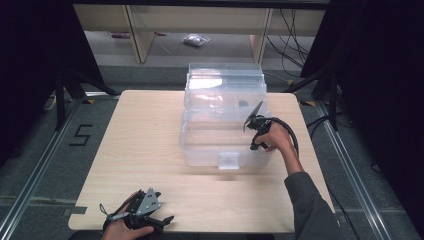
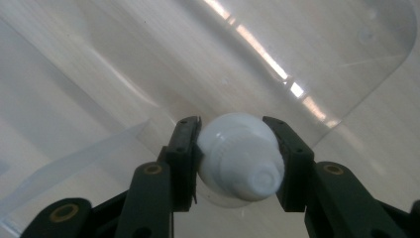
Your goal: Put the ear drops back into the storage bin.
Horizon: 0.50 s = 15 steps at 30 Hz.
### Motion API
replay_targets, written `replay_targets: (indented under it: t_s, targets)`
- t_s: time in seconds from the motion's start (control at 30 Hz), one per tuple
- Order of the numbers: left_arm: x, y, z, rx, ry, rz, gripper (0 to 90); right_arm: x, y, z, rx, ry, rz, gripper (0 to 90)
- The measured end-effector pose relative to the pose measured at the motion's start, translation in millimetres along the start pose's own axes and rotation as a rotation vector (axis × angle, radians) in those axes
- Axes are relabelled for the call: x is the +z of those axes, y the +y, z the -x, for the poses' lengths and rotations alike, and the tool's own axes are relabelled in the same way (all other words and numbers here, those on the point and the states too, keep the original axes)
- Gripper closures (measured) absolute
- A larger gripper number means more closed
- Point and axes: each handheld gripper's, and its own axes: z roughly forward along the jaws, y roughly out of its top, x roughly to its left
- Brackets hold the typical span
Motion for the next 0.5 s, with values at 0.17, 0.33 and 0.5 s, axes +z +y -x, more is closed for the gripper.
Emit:
replay_targets:
  t_s: [0.17,0.33,0.5]
  targets:
    - [0.1,0.0,0.2,-0.001,-0.002,-0.001,15.7,-0.6,0.2,0.2,-0.012,-0.004,0.003,60.0]
    - [0.0,0.1,0.1,0.001,-0.001,-0.002,15.7,-2.4,-1.0,-0.8,-0.001,-0.005,-0.006,59.9]
    - [-0.3,0.2,-0.5,0.009,0.001,-0.009,15.7,-6.5,-2.6,0.4,-0.014,-0.005,0.02,57.4]
